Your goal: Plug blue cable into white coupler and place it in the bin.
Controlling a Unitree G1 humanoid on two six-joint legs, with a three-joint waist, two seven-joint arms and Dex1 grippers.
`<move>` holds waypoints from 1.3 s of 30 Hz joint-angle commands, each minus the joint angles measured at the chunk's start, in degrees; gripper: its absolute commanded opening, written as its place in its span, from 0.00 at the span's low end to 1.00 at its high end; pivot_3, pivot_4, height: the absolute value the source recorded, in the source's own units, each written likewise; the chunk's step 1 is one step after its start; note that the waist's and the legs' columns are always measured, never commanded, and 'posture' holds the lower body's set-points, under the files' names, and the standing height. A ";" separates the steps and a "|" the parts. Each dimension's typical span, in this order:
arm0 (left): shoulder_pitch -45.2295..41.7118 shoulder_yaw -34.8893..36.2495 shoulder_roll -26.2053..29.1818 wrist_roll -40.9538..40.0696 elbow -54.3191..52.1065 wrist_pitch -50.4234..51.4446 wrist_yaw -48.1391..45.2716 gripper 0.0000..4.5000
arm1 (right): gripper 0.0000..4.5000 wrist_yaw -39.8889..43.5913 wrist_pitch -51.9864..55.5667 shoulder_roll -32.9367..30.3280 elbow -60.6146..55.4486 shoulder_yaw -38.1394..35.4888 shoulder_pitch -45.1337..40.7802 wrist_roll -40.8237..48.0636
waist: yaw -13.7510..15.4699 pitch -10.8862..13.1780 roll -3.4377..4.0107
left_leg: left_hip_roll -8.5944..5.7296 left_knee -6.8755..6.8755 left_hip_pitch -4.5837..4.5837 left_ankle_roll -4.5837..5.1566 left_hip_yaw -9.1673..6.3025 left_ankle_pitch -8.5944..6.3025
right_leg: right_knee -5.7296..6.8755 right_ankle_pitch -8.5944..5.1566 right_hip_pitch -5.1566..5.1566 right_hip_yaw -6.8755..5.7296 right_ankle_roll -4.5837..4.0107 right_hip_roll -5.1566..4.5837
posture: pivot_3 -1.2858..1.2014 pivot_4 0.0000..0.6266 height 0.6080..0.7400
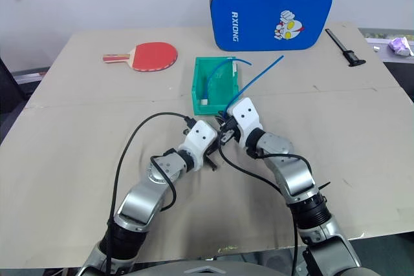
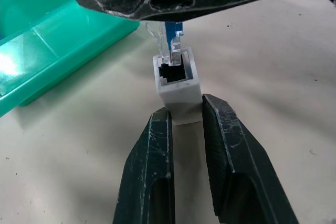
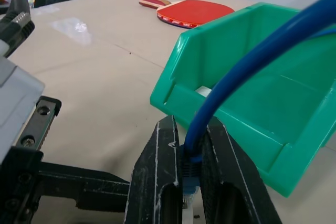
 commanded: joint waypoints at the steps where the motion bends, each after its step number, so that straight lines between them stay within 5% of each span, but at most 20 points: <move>1: 0.84 -1.03 0.14 0.87 -2.09 2.16 0.59 0.04 | 0.00 0.54 1.28 -0.53 -2.67 -0.06 0.45 -0.34 | 0.00 0.00 0.00 | 0.00 0.00 0.00 0.00 0.00 0.00 | 0.00 0.00 0.00 0.00 0.00 0.00 | 0.52 0.24 1.00; 20: 0.45 -2.91 1.38 1.34 -6.09 7.69 0.83 0.04 | 0.00 2.18 2.27 1.44 -2.44 1.50 -0.08 -1.31 | -0.02 -0.03 -0.03 | 0.01 0.00 0.01 0.00 0.00 0.00 | 0.00 0.00 0.00 0.00 0.00 0.00 | 0.52 0.24 1.00; 39: 0.62 -2.88 1.94 1.16 -6.56 7.87 0.72 0.04 | 0.00 6.16 0.47 -4.66 2.65 4.32 0.32 -8.28 | -0.01 -0.15 -0.13 | 0.01 0.00 0.04 -0.03 -0.01 0.02 | 0.00 0.00 0.05 0.00 0.00 -0.01 | 0.52 0.24 1.00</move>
